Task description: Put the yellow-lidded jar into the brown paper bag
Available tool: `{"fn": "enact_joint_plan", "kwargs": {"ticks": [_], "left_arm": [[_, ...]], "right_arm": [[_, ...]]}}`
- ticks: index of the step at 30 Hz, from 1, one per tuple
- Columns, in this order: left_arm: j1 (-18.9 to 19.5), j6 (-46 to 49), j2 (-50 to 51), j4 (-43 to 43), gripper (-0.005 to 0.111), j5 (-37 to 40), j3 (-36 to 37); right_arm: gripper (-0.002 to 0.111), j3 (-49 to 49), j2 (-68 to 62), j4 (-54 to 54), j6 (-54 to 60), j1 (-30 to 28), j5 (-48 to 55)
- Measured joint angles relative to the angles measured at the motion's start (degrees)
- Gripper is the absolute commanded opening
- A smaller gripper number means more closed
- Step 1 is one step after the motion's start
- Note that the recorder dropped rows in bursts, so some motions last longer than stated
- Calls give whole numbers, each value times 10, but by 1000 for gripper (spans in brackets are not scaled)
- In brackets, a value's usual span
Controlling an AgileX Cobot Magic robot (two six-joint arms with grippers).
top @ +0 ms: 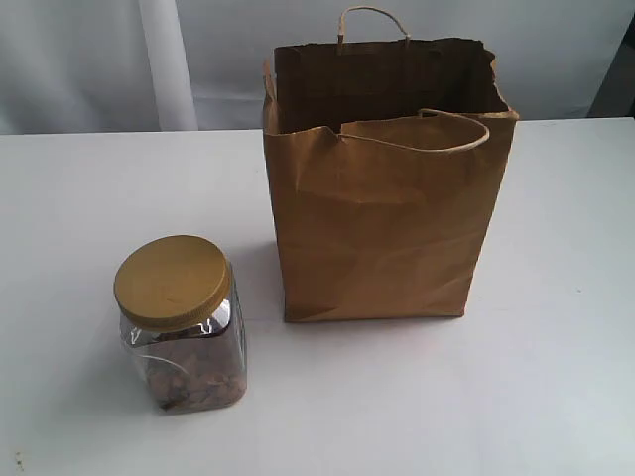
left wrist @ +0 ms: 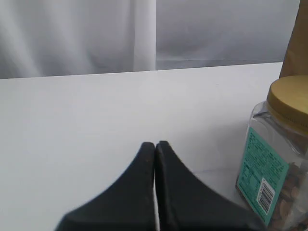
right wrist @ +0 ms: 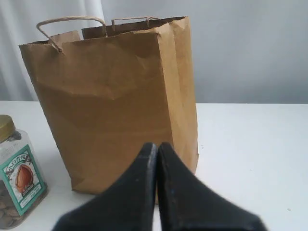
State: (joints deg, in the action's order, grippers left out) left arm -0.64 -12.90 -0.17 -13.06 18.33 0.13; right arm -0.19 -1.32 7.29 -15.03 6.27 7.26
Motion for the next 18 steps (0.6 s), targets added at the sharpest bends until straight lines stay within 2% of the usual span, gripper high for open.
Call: {"fn": "enact_joint_plan", "kwargs": {"ticks": [11,18], "left_arm": [[0,0,0,0,1,0,0],[0,0,0,0,1,0,0]], "right_arm": [[0,0,0,0,0,0,-5],[0,0,0,1,0,0,-79]]}}
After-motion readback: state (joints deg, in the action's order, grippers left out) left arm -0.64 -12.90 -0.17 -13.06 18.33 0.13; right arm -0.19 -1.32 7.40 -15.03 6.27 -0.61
